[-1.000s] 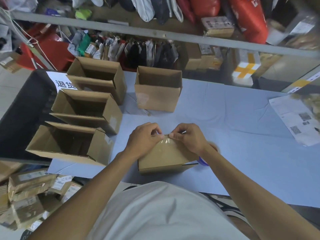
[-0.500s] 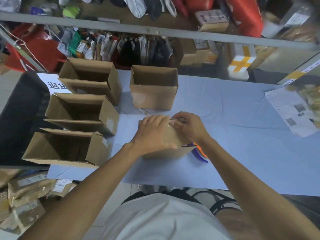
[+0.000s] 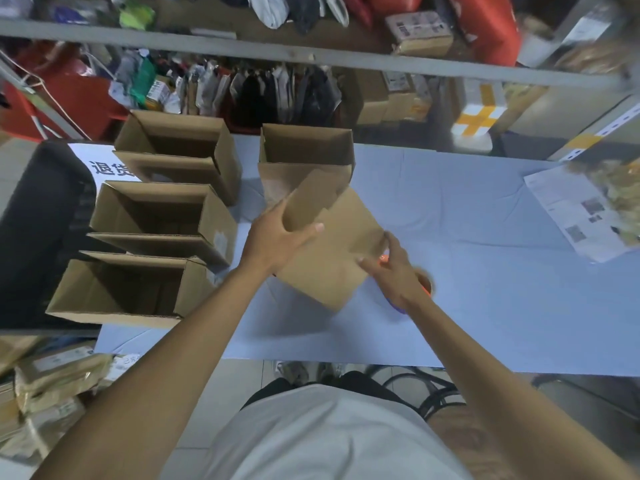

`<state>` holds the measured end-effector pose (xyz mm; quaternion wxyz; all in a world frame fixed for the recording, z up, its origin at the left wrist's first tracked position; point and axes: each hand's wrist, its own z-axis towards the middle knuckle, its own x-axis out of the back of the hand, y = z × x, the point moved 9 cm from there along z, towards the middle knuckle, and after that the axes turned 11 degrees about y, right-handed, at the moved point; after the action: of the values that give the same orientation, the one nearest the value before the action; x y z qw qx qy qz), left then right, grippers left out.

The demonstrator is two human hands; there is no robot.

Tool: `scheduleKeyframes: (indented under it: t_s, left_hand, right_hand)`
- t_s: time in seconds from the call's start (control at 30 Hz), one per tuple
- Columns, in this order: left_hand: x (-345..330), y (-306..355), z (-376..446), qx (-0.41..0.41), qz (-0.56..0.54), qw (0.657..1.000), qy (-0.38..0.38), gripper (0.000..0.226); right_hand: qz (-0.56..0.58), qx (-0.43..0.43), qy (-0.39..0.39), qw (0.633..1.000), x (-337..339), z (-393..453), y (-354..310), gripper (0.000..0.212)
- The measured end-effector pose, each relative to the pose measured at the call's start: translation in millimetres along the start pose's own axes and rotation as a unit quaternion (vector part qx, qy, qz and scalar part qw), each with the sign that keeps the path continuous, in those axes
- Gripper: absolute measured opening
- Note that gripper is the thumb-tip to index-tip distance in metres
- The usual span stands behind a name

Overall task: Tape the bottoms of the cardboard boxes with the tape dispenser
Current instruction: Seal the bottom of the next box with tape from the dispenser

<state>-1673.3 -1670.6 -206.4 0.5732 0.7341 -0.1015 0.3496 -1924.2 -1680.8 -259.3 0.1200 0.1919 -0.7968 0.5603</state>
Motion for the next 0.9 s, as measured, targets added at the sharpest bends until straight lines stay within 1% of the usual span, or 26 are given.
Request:
scheduleKeyframes:
  t_s: [0.03, 0.07, 0.1, 0.17, 0.23, 0.27, 0.33, 0.37, 0.4, 0.43, 0.47, 0.5, 0.53, 0.57, 0.63, 0.67, 0.7, 0.73, 0.77, 0.8, 0.83, 0.9]
  left_hand:
    - [-2, -9, -2, 0.042, -0.051, 0.998, -0.011, 0.058]
    - [-8, -20, -5, 0.078, -0.075, 0.994, -0.027, 0.053]
    - [-14, -32, -10, 0.106, -0.077, 0.990, -0.046, 0.052]
    - [-27, -59, -20, 0.147, -0.043, 0.985, -0.073, 0.053]
    - [-36, -81, -28, 0.166, 0.016, 0.983, -0.078, 0.053]
    - [-39, -87, -32, 0.169, 0.044, 0.982, -0.076, 0.051]
    - [-47, -90, -40, 0.167, 0.050, 0.982, -0.073, 0.042]
    - [-53, -86, -43, 0.156, 0.047, 0.983, -0.084, 0.047]
    - [-60, -79, -46, 0.122, 0.070, 0.986, -0.089, 0.068]
    - [-66, -70, -48, 0.069, 0.116, 0.987, -0.089, 0.091]
    - [-71, -59, -50, 0.004, 0.178, 0.981, -0.078, 0.103]
    - [-77, -46, -51, -0.066, 0.232, 0.968, -0.068, 0.104]
    - [-84, -33, -53, -0.127, 0.272, 0.951, -0.074, 0.099]
    - [-95, -25, -55, -0.171, 0.294, 0.936, -0.095, 0.091]
    - [-119, -17, -63, -0.216, 0.303, 0.916, -0.149, 0.079]
    - [-128, -16, -66, -0.221, 0.299, 0.914, -0.163, 0.076]
    - [-135, -13, -69, -0.225, 0.299, 0.912, -0.166, 0.075]
    - [-139, -11, -72, -0.227, 0.300, 0.912, -0.163, 0.075]
    - [-141, -9, -74, -0.227, 0.301, 0.912, -0.158, 0.074]
    - [-141, -8, -75, -0.225, 0.302, 0.914, -0.151, 0.073]
    - [-140, -7, -74, -0.219, 0.302, 0.917, -0.144, 0.071]
    - [-136, 1, -71, -0.199, 0.297, 0.925, -0.130, 0.062]
  right_hand:
    - [0.020, -0.004, -0.017, 1.000, -8, -4, 3, 0.097]
    - [0.032, -0.010, -0.023, 0.999, -14, -7, 6, 0.103]
    - [0.030, -0.011, -0.018, 0.999, -17, -8, 8, 0.103]
    - [-0.020, 0.008, 0.014, 1.000, -17, -8, 12, 0.097]
    - [-0.078, 0.028, 0.049, 0.995, -13, -8, 16, 0.095]
    - [-0.084, 0.034, 0.060, 0.994, -12, -8, 17, 0.091]
    - [-0.070, 0.036, 0.074, 0.994, -11, -10, 19, 0.077]
    - [-0.063, 0.036, 0.074, 0.995, -11, -12, 20, 0.067]
    - [-0.055, 0.040, 0.067, 0.995, -11, -12, 19, 0.058]
    - [-0.047, 0.048, 0.052, 0.996, -13, -13, 19, 0.050]
    - [-0.040, 0.059, 0.034, 0.997, -13, -13, 19, 0.042]
    - [-0.042, 0.075, 0.026, 0.996, -10, -13, 19, 0.034]
    - [-0.065, 0.093, 0.041, 0.993, -3, -11, 19, 0.027]
    - [-0.112, 0.104, 0.078, 0.985, 9, -7, 22, 0.024]
    - [-0.236, 0.091, 0.159, 0.954, 38, -1, 34, 0.034]
    - [-0.281, 0.071, 0.165, 0.943, 47, 0, 43, 0.041]
    - [-0.320, 0.048, 0.136, 0.936, 50, 1, 55, 0.047]
    - [-0.358, 0.033, 0.079, 0.930, 45, 1, 67, 0.053]
    - [-0.387, 0.032, 0.017, 0.921, 37, -1, 76, 0.057]
    - [-0.395, 0.042, -0.029, 0.917, 31, -3, 79, 0.062]
    - [-0.391, 0.070, -0.050, 0.916, 28, -4, 76, 0.070]
    - [-0.402, 0.139, -0.042, 0.904, 32, -3, 63, 0.086]
